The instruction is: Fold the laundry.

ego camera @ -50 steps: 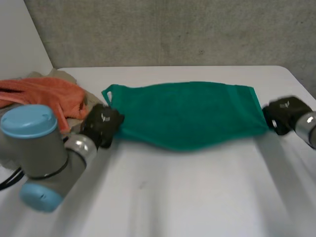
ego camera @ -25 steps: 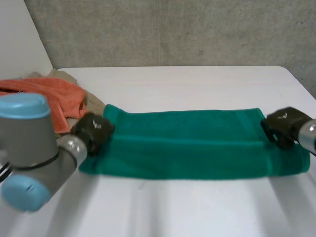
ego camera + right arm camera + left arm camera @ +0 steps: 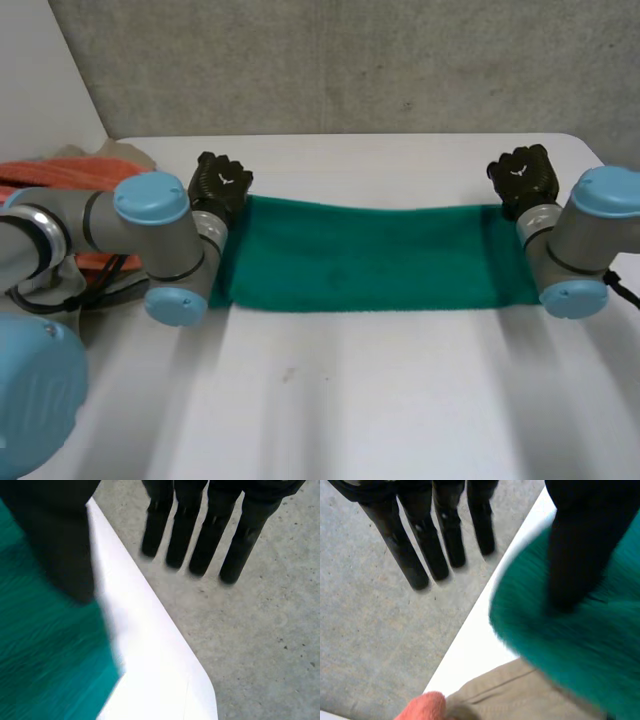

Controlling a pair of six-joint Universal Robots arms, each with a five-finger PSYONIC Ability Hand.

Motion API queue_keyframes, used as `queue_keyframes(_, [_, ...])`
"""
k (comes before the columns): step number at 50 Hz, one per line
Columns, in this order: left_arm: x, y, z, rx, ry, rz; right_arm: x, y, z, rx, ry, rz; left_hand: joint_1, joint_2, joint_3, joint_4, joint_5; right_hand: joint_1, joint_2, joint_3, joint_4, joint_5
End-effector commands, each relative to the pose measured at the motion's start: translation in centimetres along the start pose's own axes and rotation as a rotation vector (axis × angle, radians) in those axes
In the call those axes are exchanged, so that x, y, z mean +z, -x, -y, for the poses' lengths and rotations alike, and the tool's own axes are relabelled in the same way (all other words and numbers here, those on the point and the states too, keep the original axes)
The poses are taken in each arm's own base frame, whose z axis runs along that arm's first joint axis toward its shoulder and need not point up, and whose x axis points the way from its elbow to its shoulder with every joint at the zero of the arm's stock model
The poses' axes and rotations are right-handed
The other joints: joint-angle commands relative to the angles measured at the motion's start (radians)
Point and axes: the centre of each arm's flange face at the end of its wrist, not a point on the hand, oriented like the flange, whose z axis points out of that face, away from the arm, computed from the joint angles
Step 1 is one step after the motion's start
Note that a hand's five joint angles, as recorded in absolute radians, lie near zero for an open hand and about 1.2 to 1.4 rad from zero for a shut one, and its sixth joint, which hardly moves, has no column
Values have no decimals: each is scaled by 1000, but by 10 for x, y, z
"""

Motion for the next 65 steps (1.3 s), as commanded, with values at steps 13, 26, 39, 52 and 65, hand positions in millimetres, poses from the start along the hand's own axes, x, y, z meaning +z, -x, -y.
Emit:
queue_keyframes(13, [-67,25,49,-88,-38,-35,-68,-56,43,207,223,141,-502,-558,-582,-578,-571,-414,-419,-462,-465,-454])
queue_keyframes(26, [-97,16,29,-141,-10,-122,-102,-53,-17,271,385,202,-502,-558,-582,-578,-571,-120,-125,-168,-171,-160])
queue_keyframes(39, [-107,12,13,-176,71,-132,-90,-47,-46,206,400,172,-449,-504,-529,-524,-518,742,736,693,690,701])
queue_keyframes(52, [-132,13,6,-205,122,-131,-93,-66,-41,219,355,116,-126,-181,-206,-201,-195,788,782,740,737,748])
queue_keyframes(65, [-127,-7,-12,-202,170,-169,-91,-78,-53,154,392,60,18,-38,-62,-57,-51,788,782,740,737,748])
